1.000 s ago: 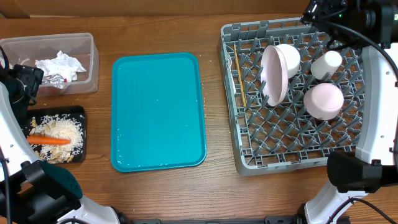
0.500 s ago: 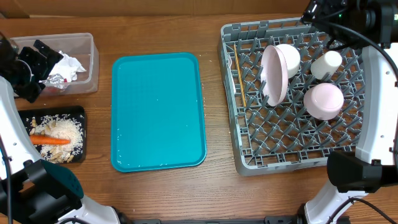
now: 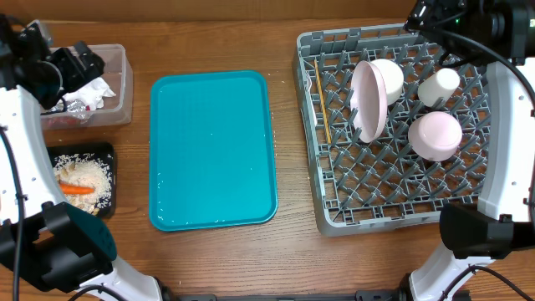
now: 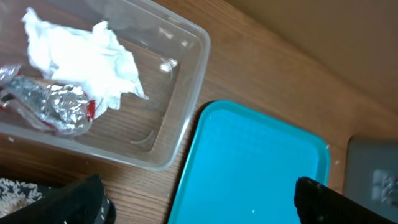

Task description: Sort waste into correct bins and load items into the dishwasher rack

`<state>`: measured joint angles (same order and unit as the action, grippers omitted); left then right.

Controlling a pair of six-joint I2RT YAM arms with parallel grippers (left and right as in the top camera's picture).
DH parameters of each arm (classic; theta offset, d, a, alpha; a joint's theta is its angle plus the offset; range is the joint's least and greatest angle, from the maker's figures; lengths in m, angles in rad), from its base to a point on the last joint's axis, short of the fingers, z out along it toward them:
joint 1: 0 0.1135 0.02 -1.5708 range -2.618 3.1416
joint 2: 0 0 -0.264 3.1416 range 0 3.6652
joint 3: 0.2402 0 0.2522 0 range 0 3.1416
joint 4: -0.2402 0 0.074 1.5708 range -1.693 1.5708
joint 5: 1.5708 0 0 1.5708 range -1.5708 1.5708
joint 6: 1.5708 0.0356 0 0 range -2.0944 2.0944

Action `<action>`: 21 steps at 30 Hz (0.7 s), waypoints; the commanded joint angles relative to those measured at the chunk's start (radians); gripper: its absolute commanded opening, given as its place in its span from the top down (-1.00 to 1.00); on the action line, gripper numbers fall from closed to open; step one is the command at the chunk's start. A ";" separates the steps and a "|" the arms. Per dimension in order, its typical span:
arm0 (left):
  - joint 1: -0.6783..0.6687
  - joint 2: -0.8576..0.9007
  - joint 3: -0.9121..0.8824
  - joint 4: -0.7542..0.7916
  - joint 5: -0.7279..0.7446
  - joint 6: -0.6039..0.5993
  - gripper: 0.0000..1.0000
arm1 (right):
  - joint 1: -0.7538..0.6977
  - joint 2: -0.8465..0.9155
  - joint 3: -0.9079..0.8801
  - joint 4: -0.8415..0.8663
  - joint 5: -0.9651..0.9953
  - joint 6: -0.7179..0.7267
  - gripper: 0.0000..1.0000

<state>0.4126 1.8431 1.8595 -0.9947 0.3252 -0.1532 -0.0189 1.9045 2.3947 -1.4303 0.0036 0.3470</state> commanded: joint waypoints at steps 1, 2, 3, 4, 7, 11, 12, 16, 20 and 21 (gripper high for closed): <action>-0.099 0.051 0.004 0.004 -0.215 0.090 -1.00 | -0.003 -0.025 0.013 0.003 0.002 0.004 -1.00; -0.123 0.065 0.004 0.013 -0.288 0.088 -1.00 | -0.003 -0.025 0.013 0.003 0.002 0.004 -1.00; -0.141 0.076 0.004 0.026 -0.333 0.087 -1.00 | -0.003 -0.025 0.013 0.003 0.002 0.004 -1.00; -0.157 0.089 0.004 0.044 -0.378 0.087 -1.00 | -0.003 -0.025 0.013 0.003 0.002 0.004 -1.00; -0.183 0.118 0.004 0.077 -0.383 0.087 -1.00 | -0.003 -0.025 0.013 0.003 0.002 0.004 -1.00; -0.197 0.158 0.004 0.094 -0.351 0.135 -1.00 | -0.003 -0.025 0.013 0.003 0.002 0.004 -1.00; -0.197 0.173 0.004 0.095 -0.356 0.156 -1.00 | -0.003 -0.025 0.013 0.003 0.002 0.004 -1.00; -0.192 0.249 0.004 0.084 -0.359 0.208 -1.00 | -0.003 -0.025 0.013 0.003 0.002 0.004 -1.00; -0.190 0.308 0.004 0.111 -0.359 0.243 -0.82 | -0.003 -0.025 0.013 0.003 0.002 0.004 -1.00; -0.190 0.318 0.004 0.129 -0.358 0.250 -0.80 | -0.003 -0.025 0.013 0.003 0.003 0.004 -1.00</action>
<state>0.2165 2.1147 1.8591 -0.8940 -0.0196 0.0349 -0.0193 1.9045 2.3947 -1.4303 0.0036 0.3473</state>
